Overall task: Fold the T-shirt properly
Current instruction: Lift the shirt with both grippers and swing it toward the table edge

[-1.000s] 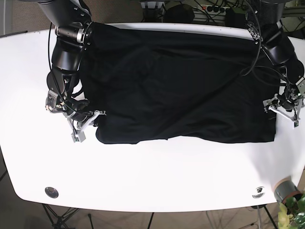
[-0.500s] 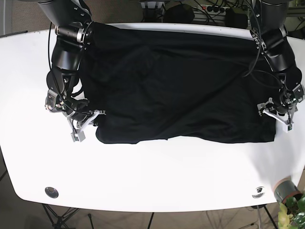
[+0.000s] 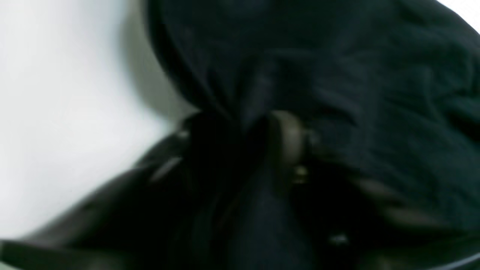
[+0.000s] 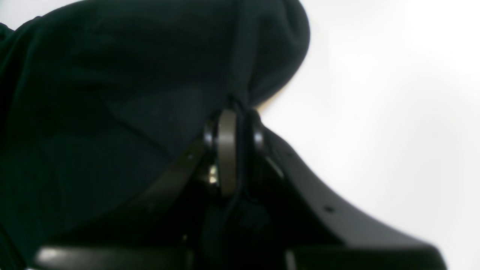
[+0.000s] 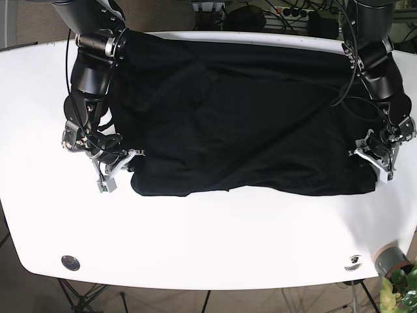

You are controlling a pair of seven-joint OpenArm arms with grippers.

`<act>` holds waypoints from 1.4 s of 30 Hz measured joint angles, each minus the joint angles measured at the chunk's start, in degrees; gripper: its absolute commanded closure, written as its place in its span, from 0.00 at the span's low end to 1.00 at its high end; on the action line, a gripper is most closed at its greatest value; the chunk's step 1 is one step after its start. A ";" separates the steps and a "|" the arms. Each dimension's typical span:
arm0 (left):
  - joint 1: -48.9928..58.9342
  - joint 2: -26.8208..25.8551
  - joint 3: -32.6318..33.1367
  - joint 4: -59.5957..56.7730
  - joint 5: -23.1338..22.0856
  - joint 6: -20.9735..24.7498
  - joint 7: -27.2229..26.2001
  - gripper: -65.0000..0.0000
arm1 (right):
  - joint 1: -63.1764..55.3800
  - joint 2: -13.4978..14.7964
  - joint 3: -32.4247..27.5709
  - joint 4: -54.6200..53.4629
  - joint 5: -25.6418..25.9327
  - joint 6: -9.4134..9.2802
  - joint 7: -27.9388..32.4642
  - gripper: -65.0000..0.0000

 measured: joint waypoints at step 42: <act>-9.64 5.11 3.93 40.41 0.07 -1.75 19.08 1.00 | 23.58 10.29 -2.99 6.99 -0.92 0.44 -18.71 0.97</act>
